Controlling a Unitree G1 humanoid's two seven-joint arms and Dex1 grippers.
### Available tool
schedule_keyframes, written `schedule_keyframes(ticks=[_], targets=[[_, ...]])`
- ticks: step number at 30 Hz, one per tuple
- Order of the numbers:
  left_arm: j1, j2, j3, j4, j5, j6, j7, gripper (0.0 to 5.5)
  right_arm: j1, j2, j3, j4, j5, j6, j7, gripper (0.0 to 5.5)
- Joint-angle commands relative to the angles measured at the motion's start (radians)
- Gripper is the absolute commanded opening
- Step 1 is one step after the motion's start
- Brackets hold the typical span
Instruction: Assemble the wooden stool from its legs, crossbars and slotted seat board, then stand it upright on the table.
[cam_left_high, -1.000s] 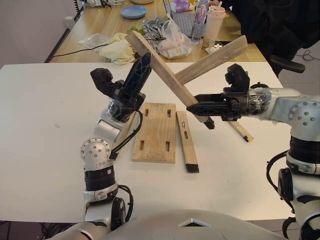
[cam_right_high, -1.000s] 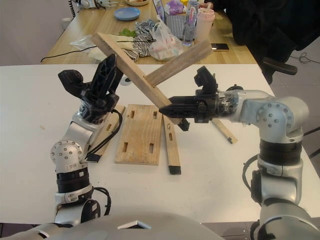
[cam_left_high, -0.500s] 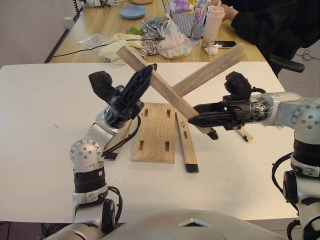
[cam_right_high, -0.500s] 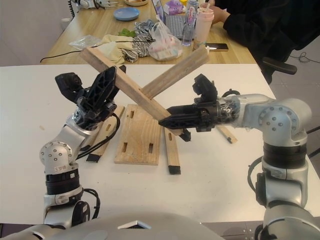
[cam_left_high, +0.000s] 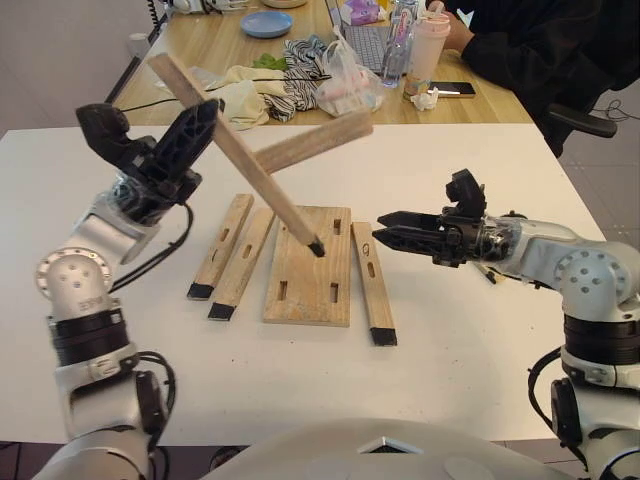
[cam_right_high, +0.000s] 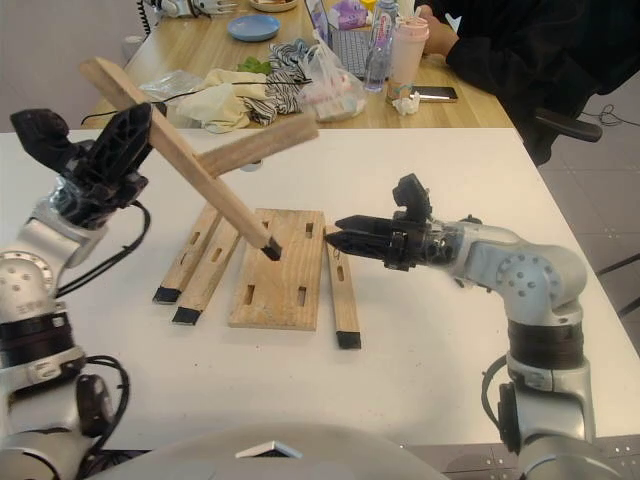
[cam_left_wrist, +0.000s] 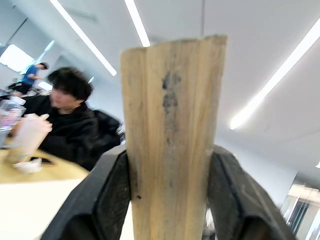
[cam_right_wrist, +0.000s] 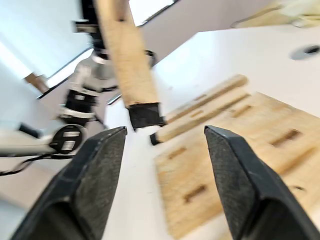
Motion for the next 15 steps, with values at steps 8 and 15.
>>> schedule_keyframes(ticks=[8, 15], targets=[[0.145, 0.041, -0.074, -0.004, 0.270, -0.086, -0.166, 2.01, 0.009, 0.018, -0.053, 0.214, -0.135, -0.147, -0.046, 1.05], [0.142, 0.027, -0.097, 0.014, 0.342, -0.128, -0.189, 2.01, 0.007, -0.005, -0.034, 0.207, -0.158, -0.127, 0.001, 0.01]])
